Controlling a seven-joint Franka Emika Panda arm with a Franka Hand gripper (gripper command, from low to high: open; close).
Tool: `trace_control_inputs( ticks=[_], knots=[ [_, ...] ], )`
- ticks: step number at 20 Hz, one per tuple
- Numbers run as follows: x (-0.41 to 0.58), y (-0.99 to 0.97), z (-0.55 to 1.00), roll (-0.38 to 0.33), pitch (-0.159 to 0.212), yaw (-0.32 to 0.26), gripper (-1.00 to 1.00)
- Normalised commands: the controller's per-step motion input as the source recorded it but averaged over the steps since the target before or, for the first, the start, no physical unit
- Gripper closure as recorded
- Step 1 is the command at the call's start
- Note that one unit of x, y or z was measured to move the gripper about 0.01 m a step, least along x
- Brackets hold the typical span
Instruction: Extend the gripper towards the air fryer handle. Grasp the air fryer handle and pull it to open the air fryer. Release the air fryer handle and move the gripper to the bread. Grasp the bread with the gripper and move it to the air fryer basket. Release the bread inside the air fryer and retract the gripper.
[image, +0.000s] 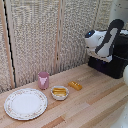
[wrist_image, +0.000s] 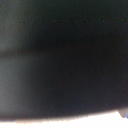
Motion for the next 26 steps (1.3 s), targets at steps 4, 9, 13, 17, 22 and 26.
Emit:
trace_control_inputs(
  ticks=[4,9,13,17,22,26],
  knots=[
    [0.000,0.03,0.25,0.289,0.129,0.021,1.00],
    [0.002,0.15,0.09,0.353,0.090,0.016,1.00],
    [0.027,0.24,0.03,0.374,0.012,-0.022,1.00],
    [0.031,0.40,0.08,0.338,-0.008,-0.149,1.00],
    [0.000,0.36,0.19,0.270,-0.015,-0.203,1.00],
    [-0.050,0.85,-0.04,0.075,-0.209,-0.088,1.00]
  ],
)
